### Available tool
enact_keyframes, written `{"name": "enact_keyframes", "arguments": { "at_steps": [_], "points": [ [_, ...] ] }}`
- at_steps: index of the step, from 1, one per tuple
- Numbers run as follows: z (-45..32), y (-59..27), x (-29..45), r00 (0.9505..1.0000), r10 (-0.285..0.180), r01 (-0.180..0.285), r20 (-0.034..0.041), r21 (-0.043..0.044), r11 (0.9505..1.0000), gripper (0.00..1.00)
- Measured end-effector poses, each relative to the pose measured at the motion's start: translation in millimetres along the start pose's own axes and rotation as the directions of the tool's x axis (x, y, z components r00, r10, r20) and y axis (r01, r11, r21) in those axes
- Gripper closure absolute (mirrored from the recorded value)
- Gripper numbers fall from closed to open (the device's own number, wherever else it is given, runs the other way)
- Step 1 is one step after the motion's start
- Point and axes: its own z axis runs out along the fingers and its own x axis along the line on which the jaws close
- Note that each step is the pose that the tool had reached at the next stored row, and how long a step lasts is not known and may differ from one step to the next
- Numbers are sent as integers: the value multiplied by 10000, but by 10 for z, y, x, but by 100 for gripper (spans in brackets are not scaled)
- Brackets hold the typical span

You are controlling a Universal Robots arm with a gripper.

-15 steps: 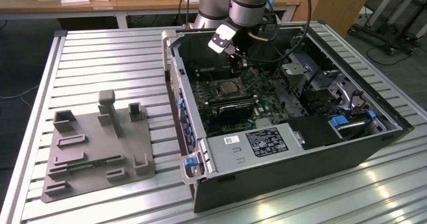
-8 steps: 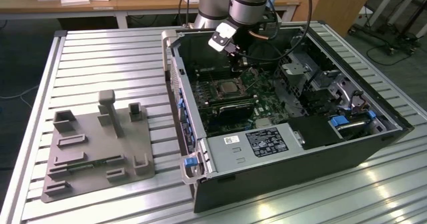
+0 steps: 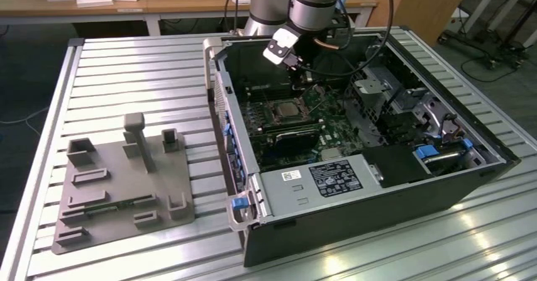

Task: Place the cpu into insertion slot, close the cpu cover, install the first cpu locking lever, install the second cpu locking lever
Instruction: 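Close the cpu cover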

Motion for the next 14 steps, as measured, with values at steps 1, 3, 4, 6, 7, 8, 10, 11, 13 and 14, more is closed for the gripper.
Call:
{"name": "enact_keyframes", "arguments": {
  "at_steps": [1, 3, 4, 6, 7, 8, 10, 11, 13, 14],
  "points": [
    [0, 4, 0, 10000, 0, 0, 0, 0, 10000, 90],
    [0, 9, 0, 10000, 1, -1, 0, 0, 10000, 90],
    [0, 12, 0, 10000, 1, -1, 1, 0, 10000, 90],
    [1, 17, 1, 10000, 0, 0, 1, 0, 10000, 90],
    [1, 20, 1, 10000, 1, -1, 0, 0, 10000, 90],
    [1, 22, 1, 10000, 0, 0, -1, -1, 10000, 90],
    [1, 27, 1, 10000, 0, 0, 0, 0, 10000, 90],
    [1, 30, 1, 10000, 0, 0, 0, 0, 10000, 90],
    [2, 39, 2, 10000, 0, 0, 0, 0, 10000, 90],
    [2, 45, 2, 10000, 0, 0, 0, 0, 10000, 90]
  ]
}}
